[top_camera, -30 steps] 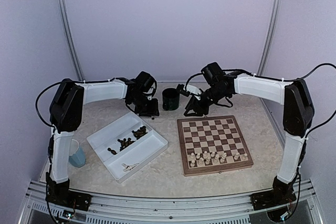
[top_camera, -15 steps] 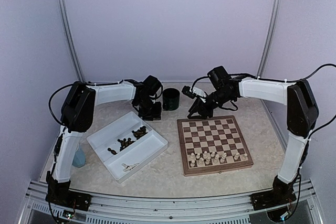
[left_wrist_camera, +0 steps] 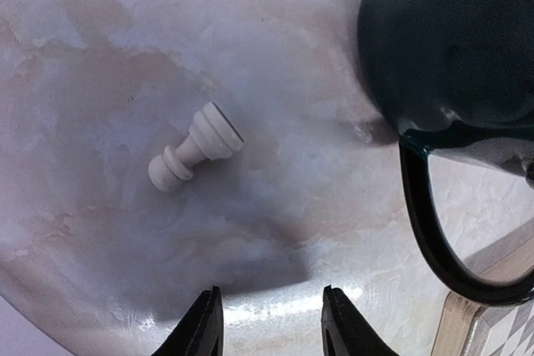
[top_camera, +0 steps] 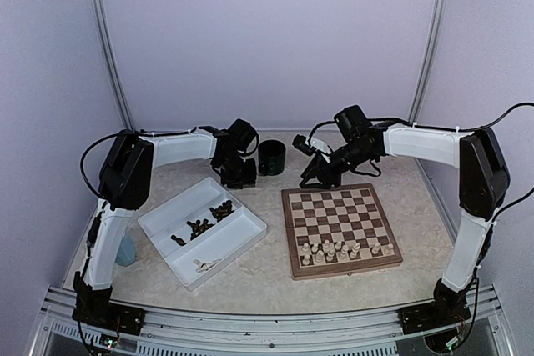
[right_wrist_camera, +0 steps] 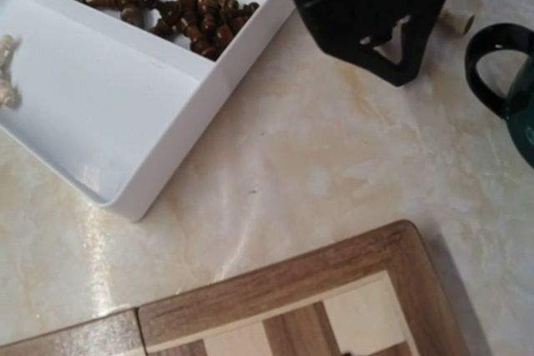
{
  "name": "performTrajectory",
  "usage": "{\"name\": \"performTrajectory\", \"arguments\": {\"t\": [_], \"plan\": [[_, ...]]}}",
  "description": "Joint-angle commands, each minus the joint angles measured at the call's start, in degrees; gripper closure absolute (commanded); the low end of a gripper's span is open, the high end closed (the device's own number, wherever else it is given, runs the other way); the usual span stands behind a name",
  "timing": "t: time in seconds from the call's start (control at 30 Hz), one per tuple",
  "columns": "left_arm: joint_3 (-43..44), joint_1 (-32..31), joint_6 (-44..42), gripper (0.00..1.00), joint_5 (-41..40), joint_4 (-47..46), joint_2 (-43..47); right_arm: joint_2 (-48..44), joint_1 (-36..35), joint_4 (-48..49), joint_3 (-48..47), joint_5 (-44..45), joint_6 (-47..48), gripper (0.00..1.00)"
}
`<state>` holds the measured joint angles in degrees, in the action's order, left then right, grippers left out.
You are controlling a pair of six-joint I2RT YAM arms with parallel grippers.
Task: Set up the chess pieces on the board
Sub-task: Pick up the pawn from the center of the board.
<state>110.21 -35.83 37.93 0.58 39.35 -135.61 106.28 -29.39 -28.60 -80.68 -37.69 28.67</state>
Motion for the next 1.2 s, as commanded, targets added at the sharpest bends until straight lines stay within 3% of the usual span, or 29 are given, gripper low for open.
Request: {"name": "performTrajectory", "arguments": {"t": [0.0,0.3,0.5,0.53,0.63,0.8,1.0,1.17], "plan": [[-1.28,1.01,-1.27,0.59,-5.02,-0.28,0.67,-2.37,1.18,1.15,0.94,-1.48,-0.59,0.62],[1.02,6.14,-9.74,0.58,-2.90,-2.87,4.42,-2.92,1.53,1.17,1.30,-1.43,-0.54,0.62],[6.75,9.10,-9.43,0.53,-1.01,-0.26,0.63,-2.51,1.53,1.16,1.16,-1.39,-0.71,0.62],[7.83,9.26,-9.95,0.48,0.58,-0.17,-0.18,-2.40,1.53,1.18,1.13,-1.41,-0.77,0.61],[10.16,9.12,-10.97,0.47,4.48,-0.45,-3.28,-2.25,1.52,1.12,1.03,-1.27,-0.80,0.61],[10.57,8.06,-12.43,0.51,5.59,-2.83,-5.50,-2.19,1.53,1.21,1.19,-0.98,-0.80,0.61],[12.37,6.13,-13.97,0.55,0.44,-1.70,-8.28,-1.95,1.53,1.19,1.15,-0.98,-0.80,0.61],[12.97,4.81,-14.99,0.65,-1.71,-1.62,-10.19,-1.54,1.53,1.12,1.13,-1.07,-0.89,0.61]]}}
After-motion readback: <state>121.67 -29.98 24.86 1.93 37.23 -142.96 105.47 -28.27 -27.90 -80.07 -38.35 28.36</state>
